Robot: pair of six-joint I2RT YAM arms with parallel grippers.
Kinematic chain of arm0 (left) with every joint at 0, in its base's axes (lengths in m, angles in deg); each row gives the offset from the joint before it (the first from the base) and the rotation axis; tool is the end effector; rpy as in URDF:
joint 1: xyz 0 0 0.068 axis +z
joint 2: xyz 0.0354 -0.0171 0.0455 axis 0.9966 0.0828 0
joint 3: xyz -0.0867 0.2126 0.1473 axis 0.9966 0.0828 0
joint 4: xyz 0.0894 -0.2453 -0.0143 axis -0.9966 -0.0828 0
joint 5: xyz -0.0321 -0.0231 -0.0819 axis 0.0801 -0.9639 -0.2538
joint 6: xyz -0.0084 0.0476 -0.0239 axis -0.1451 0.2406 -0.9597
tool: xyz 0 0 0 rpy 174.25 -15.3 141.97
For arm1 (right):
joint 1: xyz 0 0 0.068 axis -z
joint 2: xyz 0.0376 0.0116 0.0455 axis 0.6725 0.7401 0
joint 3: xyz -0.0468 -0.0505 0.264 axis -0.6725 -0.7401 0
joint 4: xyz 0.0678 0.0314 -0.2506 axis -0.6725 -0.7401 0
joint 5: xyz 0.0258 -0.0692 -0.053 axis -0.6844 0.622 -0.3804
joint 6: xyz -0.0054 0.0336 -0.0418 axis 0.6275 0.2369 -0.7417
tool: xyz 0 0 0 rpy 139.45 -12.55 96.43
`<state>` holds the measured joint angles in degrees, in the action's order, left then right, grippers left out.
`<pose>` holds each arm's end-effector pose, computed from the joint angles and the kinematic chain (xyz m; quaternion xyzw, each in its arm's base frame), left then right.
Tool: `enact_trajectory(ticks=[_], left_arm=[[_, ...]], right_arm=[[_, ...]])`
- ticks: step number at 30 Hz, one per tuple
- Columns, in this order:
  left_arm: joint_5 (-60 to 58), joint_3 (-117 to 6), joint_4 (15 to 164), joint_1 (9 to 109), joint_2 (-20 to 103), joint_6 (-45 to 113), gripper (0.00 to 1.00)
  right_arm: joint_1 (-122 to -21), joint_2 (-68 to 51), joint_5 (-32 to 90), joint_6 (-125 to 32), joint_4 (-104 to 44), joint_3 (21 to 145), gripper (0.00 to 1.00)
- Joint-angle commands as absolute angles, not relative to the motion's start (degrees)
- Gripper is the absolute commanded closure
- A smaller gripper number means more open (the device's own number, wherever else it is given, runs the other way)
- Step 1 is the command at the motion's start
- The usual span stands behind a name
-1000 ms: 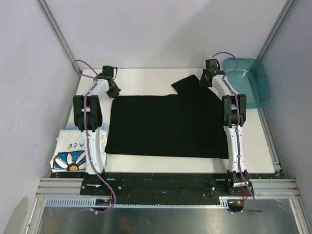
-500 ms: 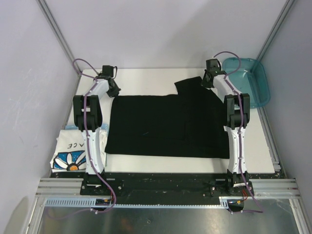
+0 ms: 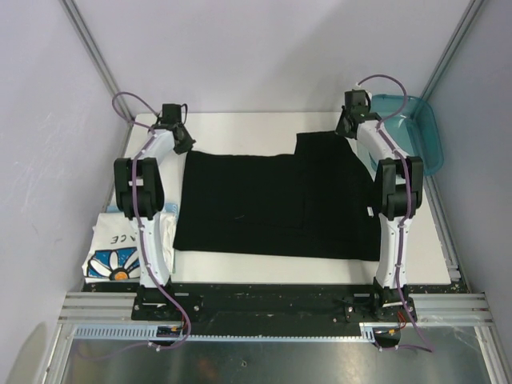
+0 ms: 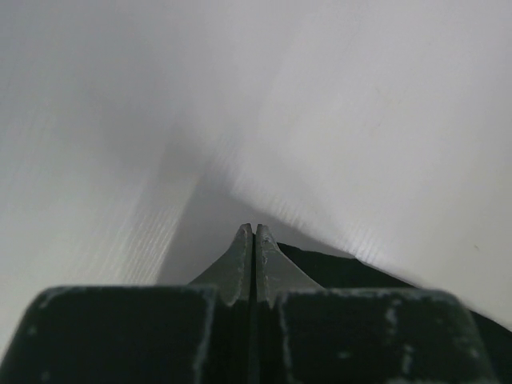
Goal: Fold and stack the t-shirts
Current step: Fold the other side of the tshirt into a rectangle
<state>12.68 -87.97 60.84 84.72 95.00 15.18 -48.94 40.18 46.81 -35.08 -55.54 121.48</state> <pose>0.5031 -0.0013 0.1889 -0.2577 0.9054 -0.0452 0.3343 0.5203 0.0546 0.2337 0.1285 0.9012 0.0094 0.4139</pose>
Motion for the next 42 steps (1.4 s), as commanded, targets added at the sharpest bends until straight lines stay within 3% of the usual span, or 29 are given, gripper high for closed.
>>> enact_trajectory(ticks=[1, 31, 42], left_arm=[[10.9, -85.5, 64.8, 85.9, 88.9, 16.9, 1.00], [6.9, -58.7, 72.4, 88.9, 71.2, 18.3, 1.00], [8.6, -52.8, 72.7, 88.9, 69.5, 18.9, 1.00]], right_arm=[[-49.0, 33.1, 48.2, -35.5, -54.0, 117.0, 1.00], [-48.7, -7.2, 47.9, -27.7, -56.8, 71.3, 1.00], [-49.6, -12.5, 45.5, -27.0, -55.5, 59.9, 1.00]])
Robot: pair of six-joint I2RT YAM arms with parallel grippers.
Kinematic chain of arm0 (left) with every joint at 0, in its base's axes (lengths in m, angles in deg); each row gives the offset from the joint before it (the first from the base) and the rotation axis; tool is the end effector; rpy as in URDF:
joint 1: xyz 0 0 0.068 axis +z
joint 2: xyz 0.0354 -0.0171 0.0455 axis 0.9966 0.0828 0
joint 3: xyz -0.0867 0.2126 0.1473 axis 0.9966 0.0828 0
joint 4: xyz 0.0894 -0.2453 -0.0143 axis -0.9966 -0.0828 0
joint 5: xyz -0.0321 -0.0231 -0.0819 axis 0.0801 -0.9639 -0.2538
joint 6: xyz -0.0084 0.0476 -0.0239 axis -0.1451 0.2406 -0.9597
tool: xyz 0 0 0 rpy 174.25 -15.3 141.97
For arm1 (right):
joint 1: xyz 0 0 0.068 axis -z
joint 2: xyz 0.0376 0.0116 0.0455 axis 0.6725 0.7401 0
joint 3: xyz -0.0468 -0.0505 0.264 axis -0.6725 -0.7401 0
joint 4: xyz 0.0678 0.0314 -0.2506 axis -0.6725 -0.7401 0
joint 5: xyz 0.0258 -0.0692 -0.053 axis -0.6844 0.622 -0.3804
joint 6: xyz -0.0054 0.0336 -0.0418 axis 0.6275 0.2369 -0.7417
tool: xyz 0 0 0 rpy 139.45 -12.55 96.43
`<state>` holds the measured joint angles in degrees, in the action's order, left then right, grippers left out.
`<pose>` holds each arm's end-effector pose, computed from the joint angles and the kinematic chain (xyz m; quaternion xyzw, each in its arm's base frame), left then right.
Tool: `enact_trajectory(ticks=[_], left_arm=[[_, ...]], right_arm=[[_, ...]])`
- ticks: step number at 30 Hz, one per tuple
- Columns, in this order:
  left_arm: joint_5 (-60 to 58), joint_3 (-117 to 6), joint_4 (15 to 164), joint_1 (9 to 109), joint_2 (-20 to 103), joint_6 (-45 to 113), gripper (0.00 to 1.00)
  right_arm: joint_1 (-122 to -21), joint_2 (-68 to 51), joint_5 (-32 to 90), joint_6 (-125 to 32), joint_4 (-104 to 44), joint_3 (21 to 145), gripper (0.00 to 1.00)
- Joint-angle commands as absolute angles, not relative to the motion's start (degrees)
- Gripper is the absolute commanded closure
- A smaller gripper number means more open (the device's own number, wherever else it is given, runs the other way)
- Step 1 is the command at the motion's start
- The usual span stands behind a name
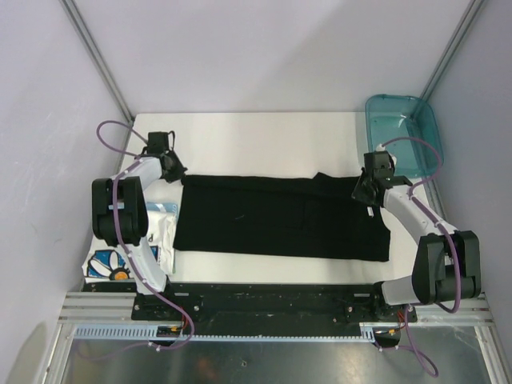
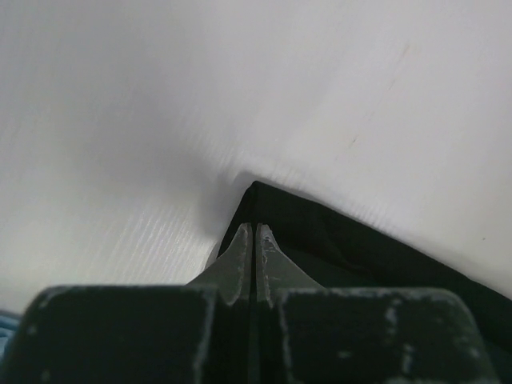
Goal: Fold and stack the t-shirts
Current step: Fold the other side of the tshirt into a rectangle
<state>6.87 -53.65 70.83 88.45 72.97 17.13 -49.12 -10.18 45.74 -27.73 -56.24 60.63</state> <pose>0.3947 0.0218 0.1815 -0.2575 0.9132 -0.0712 0.3076 0.2832 0.0284 0.2311 0.1797 0.9287 0.0167 0.3241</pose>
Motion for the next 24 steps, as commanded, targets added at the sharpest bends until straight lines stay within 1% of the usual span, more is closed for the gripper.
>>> enact_trajectory(ticks=[1, 10, 24], left_arm=[[8.7, -52.5, 72.8, 88.8, 69.3, 19.1, 1.00], [10.1, -47.8, 73.3, 88.4, 64.9, 18.1, 1.00], [11.1, -42.4, 73.2, 88.4, 60.7, 14.6, 1.00]], right_arm=[[-49.7, -12.7, 45.5, -27.2, -55.7, 59.8, 1.00], [-50.4, -17.0, 45.8, -27.1, -59.4, 59.5, 1.00], [-52.4, -23.4, 45.3, -24.9, -62.7, 55.2, 1.00]])
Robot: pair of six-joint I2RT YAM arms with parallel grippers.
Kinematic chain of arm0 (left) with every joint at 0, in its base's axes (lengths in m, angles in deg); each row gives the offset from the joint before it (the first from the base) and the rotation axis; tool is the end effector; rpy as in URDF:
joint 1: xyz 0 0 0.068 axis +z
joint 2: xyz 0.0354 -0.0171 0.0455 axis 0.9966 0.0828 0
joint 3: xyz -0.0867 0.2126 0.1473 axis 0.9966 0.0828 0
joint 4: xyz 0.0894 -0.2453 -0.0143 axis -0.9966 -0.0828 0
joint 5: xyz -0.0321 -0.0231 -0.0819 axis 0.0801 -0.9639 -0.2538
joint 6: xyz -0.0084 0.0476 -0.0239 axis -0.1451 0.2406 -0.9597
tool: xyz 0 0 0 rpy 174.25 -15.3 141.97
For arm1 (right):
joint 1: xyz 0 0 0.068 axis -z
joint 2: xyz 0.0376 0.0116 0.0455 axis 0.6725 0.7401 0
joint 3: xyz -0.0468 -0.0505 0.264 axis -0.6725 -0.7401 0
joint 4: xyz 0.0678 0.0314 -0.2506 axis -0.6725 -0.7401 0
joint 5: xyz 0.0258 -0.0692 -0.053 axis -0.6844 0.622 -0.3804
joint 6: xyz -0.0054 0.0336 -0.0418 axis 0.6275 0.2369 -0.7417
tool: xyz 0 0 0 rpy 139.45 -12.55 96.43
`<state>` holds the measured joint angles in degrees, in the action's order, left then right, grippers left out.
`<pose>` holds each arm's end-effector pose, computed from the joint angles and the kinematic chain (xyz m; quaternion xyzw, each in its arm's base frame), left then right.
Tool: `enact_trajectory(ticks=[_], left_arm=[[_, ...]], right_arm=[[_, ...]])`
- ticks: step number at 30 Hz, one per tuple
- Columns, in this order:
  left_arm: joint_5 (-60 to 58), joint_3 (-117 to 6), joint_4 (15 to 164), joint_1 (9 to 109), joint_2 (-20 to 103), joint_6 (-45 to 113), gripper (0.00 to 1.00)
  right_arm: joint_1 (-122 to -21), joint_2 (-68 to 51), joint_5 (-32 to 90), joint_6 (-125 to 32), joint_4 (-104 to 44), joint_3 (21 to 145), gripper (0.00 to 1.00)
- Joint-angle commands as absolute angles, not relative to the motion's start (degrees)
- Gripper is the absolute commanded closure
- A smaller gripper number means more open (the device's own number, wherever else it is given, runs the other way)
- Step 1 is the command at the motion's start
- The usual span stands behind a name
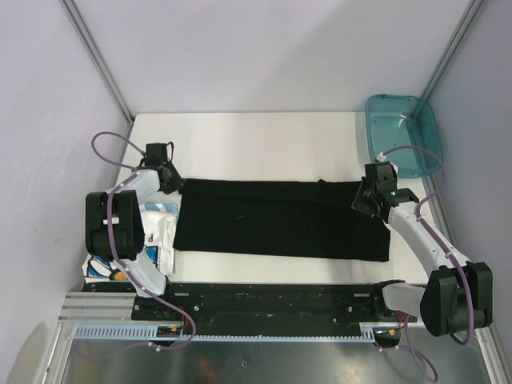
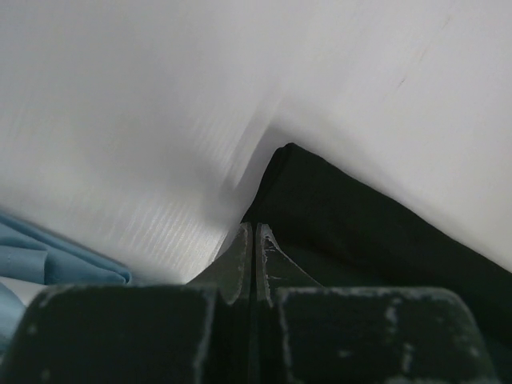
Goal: Fold and stack the t-shirts
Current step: Fold the other side of the tshirt into a rectangle
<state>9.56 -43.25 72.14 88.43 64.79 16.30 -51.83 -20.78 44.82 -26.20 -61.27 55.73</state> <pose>0.3526 0.0210 0.1798 -0.2716 0.9116 -0.0500 0.3047 0.2403 0.0354 0.2434 0.1678 0.9295 0.0378 0.3262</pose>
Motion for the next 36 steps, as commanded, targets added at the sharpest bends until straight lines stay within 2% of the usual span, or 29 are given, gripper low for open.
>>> enact_trajectory(ticks=[1, 36], left_arm=[[11.1, -42.1, 73.2, 88.3, 60.5, 14.5, 1.00], [12.8, -35.4, 72.1, 88.3, 53.7, 14.5, 1.00]], right_arm=[[-52.5, -23.7, 45.3, -24.8, -62.9, 55.0, 1.00], [-51.9, -28.7, 45.5, -21.2, -67.8, 51.7, 1.00]])
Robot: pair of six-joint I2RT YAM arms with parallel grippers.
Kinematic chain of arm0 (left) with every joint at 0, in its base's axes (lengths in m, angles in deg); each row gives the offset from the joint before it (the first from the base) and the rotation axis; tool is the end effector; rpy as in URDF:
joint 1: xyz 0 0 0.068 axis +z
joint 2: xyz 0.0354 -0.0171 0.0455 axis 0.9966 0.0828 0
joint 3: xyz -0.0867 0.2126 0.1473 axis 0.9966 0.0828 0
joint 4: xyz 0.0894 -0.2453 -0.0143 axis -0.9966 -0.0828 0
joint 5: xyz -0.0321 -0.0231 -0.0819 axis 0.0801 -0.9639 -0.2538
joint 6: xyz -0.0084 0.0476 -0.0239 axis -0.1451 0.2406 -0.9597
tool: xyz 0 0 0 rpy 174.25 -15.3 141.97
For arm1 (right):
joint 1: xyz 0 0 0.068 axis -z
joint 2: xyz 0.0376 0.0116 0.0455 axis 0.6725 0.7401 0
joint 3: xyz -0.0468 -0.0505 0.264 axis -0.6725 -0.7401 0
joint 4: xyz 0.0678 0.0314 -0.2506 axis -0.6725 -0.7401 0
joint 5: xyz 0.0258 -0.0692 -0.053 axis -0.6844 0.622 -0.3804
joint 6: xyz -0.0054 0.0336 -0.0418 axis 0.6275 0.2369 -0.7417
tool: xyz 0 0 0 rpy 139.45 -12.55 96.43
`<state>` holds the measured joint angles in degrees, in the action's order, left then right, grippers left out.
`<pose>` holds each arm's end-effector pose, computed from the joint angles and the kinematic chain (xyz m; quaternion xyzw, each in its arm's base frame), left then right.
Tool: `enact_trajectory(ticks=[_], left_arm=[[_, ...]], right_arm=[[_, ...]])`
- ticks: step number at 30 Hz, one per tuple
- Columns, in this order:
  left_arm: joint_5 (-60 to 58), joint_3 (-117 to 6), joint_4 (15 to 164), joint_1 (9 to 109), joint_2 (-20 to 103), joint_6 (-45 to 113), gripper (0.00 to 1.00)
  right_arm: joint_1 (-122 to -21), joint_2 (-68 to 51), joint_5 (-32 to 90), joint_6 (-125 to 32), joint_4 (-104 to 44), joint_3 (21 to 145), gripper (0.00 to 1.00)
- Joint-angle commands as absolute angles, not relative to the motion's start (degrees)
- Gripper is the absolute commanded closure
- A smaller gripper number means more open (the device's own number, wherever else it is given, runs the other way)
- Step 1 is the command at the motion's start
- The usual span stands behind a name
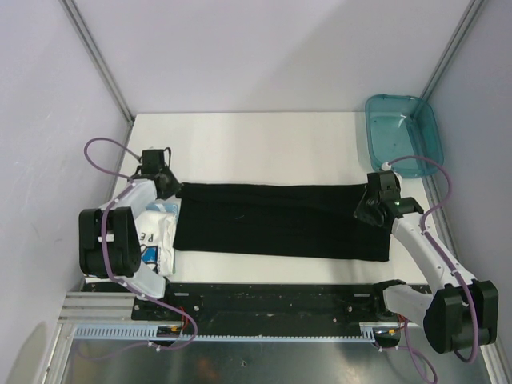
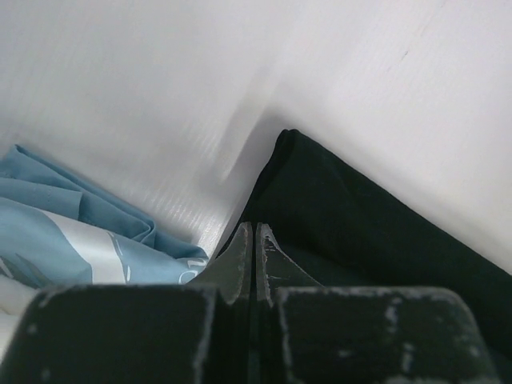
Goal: Fold and stack the t-shirts
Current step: Fold the other side of the tshirt into a rectangle
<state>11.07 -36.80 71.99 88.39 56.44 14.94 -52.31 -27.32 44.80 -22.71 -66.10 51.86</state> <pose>0.3203 0.0200 0.1926 -0.2849 0.9021 -0.0451 0.3209 0.2108 0.0322 0.2403 0.1919 0.9308 0.0426 0.3081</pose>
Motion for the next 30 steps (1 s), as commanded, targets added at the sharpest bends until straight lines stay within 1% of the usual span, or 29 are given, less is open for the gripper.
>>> enact_trajectory(ticks=[1, 8, 17, 26, 27, 30], left_arm=[[12.8, -35.1, 72.0, 88.3, 53.5, 14.4, 1.00], [11.8, -33.5, 72.1, 88.3, 53.9, 13.3, 1.00], [11.6, -33.2, 72.0, 88.3, 51.9, 13.1, 1.00], [11.4, -30.3, 72.0, 88.3, 51.1, 11.3, 1.00], [11.5, -30.0, 72.0, 88.3, 50.8, 11.0, 0.98], [11.2, -29.2, 72.0, 88.2, 49.3, 10.4, 0.76]], right_arm=[[-51.9, -28.8, 45.4, -21.0, -68.0, 51.6, 1.00], [-51.2, -28.2, 44.9, -19.6, -67.8, 49.8, 1.00], [-46.3, -29.1, 41.8, -19.4, -66.9, 49.4, 1.00], [-45.3, -28.9, 41.4, -19.4, -66.6, 48.2, 1.00], [-45.2, -28.9, 41.3, -19.3, -66.5, 48.0, 1.00], [-45.2, -28.7, 40.9, -19.1, -66.1, 47.3, 1.00]])
